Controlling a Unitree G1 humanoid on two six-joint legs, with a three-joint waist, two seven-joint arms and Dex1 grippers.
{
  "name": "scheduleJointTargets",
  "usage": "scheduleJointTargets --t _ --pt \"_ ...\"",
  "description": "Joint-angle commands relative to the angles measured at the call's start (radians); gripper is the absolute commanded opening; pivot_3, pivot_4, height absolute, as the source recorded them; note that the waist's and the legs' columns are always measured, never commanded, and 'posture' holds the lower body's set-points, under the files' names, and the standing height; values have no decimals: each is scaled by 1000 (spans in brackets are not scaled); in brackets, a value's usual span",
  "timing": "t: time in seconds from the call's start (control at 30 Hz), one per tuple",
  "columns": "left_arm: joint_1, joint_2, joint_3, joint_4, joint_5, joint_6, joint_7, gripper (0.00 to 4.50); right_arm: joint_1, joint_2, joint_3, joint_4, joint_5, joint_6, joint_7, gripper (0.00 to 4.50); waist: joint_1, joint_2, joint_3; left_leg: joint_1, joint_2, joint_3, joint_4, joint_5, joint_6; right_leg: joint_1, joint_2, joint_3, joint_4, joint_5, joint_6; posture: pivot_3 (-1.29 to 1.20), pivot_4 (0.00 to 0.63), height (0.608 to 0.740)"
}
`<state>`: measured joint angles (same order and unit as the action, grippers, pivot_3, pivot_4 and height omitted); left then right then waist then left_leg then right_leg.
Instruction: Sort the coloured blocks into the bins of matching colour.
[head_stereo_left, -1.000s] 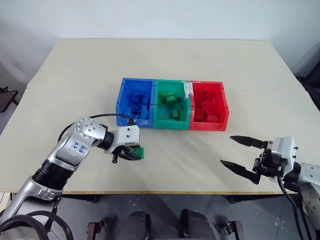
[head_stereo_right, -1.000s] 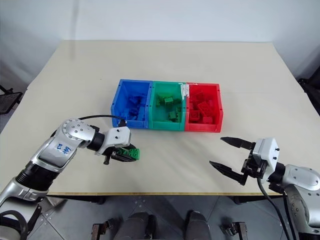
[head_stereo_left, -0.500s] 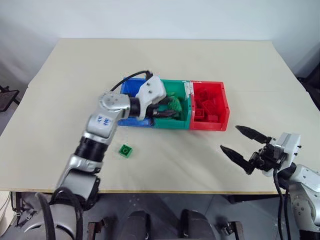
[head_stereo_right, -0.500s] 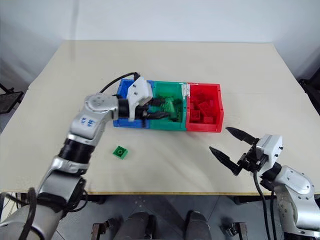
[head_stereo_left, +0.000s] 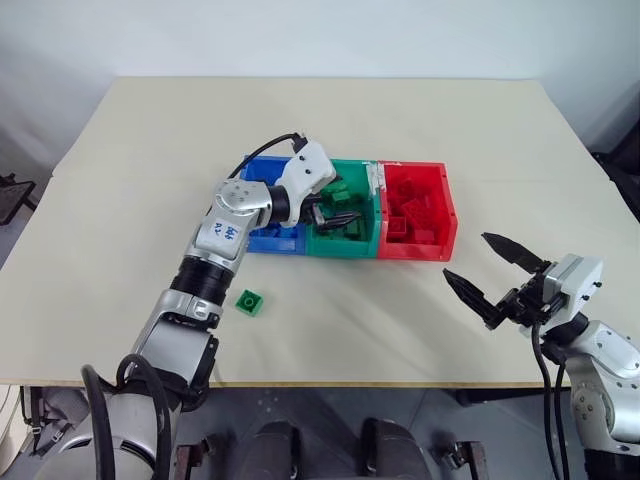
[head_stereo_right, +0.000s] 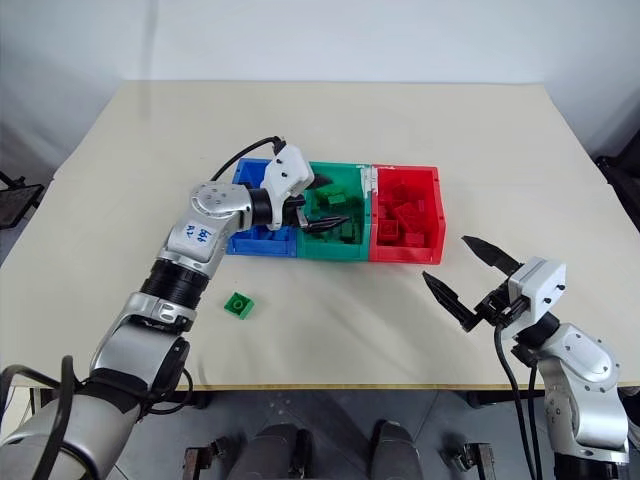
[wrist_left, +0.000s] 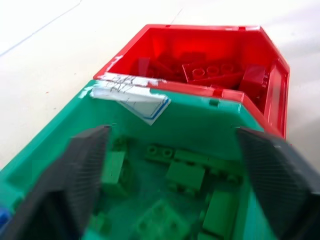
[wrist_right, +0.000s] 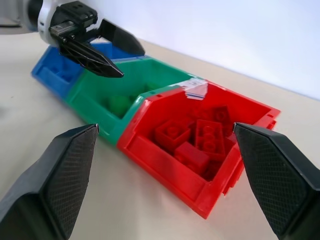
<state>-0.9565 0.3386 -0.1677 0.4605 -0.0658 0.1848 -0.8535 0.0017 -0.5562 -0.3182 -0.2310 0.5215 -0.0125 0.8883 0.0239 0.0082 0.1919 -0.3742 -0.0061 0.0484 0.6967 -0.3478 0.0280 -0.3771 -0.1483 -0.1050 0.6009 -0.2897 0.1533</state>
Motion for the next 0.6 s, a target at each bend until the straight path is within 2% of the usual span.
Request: scheduleJointTargets --t 0.03,0.13,0.27,0.47,0.6 --pt "95 71 72 -172 -99 -51 -106 4447 -35 -52 24 3 30 17 80 4500 -6 0 0 0 1 -1 0 0 0 0 0 0 0 0 0 0 150 740" --pt "254 174 121 -293 -197 -108 -264 4447 -68 -97 67 40 39 40 176 4500 -18 0 0 1 1 -5 -1 0 0 0 1 1 0 0 0 0 150 740" --pt "461 275 251 -387 -270 -105 -261 4447 -118 -179 144 101 27 86 319 4500 -23 1 0 2 4 -6 -1 0 0 0 -1 1 0 0 -1 0 150 740" --pt "885 416 539 -514 -353 -147 -297 4447 -274 -132 238 262 -6 10 443 4500 -27 0 0 2 4 -8 -1 -1 0 1 -2 1 0 0 -1 0 150 740" --pt "1042 436 646 -513 -384 -135 -286 4447 -323 -101 273 331 -27 -29 490 4500 -16 1 0 2 4 -9 -1 -2 0 1 -2 0 0 -1 -1 0 150 740"
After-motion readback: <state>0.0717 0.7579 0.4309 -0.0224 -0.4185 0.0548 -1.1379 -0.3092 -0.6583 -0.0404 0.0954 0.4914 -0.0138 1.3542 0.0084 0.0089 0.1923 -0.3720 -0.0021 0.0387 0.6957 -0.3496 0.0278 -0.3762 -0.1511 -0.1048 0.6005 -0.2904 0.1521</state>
